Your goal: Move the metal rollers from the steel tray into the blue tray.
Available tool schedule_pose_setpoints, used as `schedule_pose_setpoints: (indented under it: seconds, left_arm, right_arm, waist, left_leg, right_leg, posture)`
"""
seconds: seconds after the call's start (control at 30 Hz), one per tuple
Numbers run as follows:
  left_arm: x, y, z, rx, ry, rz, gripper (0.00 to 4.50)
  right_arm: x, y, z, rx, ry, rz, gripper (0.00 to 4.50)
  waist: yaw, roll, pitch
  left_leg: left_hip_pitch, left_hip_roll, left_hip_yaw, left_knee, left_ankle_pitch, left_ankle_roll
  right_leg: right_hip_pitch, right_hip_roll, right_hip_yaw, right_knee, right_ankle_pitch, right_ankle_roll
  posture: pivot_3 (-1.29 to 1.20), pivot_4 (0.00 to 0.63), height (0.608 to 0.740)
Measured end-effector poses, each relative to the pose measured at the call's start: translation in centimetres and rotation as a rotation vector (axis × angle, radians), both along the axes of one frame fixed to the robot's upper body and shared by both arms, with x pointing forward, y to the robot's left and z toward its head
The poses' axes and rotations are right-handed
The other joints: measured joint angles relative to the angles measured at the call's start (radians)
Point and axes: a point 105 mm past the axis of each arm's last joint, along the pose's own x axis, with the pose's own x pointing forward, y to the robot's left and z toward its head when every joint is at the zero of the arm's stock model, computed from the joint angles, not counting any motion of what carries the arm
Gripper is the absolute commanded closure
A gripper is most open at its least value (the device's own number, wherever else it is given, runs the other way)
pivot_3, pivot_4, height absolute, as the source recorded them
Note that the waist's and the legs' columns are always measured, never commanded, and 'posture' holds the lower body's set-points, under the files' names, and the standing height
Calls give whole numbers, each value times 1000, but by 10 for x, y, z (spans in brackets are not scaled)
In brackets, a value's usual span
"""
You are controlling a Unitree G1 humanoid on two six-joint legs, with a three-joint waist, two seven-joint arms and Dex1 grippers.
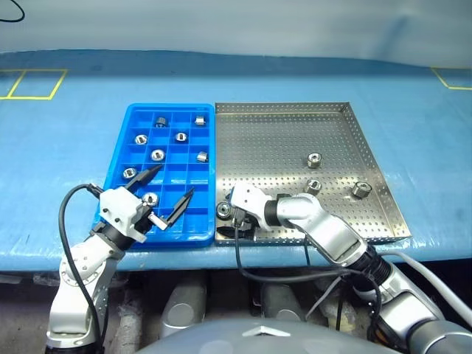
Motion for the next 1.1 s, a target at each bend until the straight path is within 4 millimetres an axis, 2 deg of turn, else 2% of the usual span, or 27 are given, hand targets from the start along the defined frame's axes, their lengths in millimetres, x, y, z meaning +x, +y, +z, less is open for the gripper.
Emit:
schedule_pose_setpoints:
  seconds: [0.1, 0.33, 0.47, 0.67, 0.83, 0.93, 1.1]
  left_arm:
    - [0, 0, 0, 3, 1, -3, 0]
    - [-1, 1, 0, 10, 5, -6, 0]
    - [-2, 5, -2, 2, 6, 26, 0]
    - [-5, 13, -2, -11, 1, 84, 0]
    - [-8, 15, -2, -15, 5, 96, 0]
    - [-8, 15, -2, -18, 4, 95, 0]
    - [-7, 15, -1, -23, 2, 90, 0]
  right_arm:
    - [1, -1, -1, -7, 0, -8, 856]
    - [7, -11, -3, 5, 4, -79, 3182]
    - [24, -27, 12, -6, -74, -185, 4475]
    - [44, -34, 48, 31, -167, -277, 4475]
    - [42, -35, 43, -42, -177, -241, 4475]
    - [41, -31, 39, -25, -147, -231, 3881]
    - [33, -29, 31, -7, -93, -209, 2214]
  waist:
    - [0, 0, 0]
    - [-1, 0, 0]
    - [1, 0, 0]
    - [7, 0, 0]
    - [27, 0, 0]
    - [33, 0, 0]
    - [36, 0, 0]
  left_leg:
    - [0, 0, 0, 0, 0, 0]
    - [0, 0, 0, 0, 0, 0]
    - [-1, 0, 0, 0, 0, 0]
    - [-1, 0, 0, -1, 0, 0]
    - [-1, 0, 0, -2, 0, 0]
    - [-2, 0, 0, -2, 0, 0]
    - [-2, 0, 0, -2, 0, 0]
  right_leg:
    - [0, 0, 0, 0, 0, 0]
    - [-1, 0, 0, 0, 0, 0]
    - [-1, 0, 0, 0, 0, 0]
    - [-1, 0, 0, 0, 0, 0]
    - [-2, 0, 0, -2, 0, 0]
    - [-1, 0, 0, -2, 0, 0]
    - [-1, 0, 0, -2, 0, 0]
  posture:
    - [174, 150, 740]
    - [178, 150, 740]
    - [196, 150, 740]
    - [226, 150, 740]
    - [224, 150, 740]
    - [224, 150, 740]
    - [214, 150, 740]
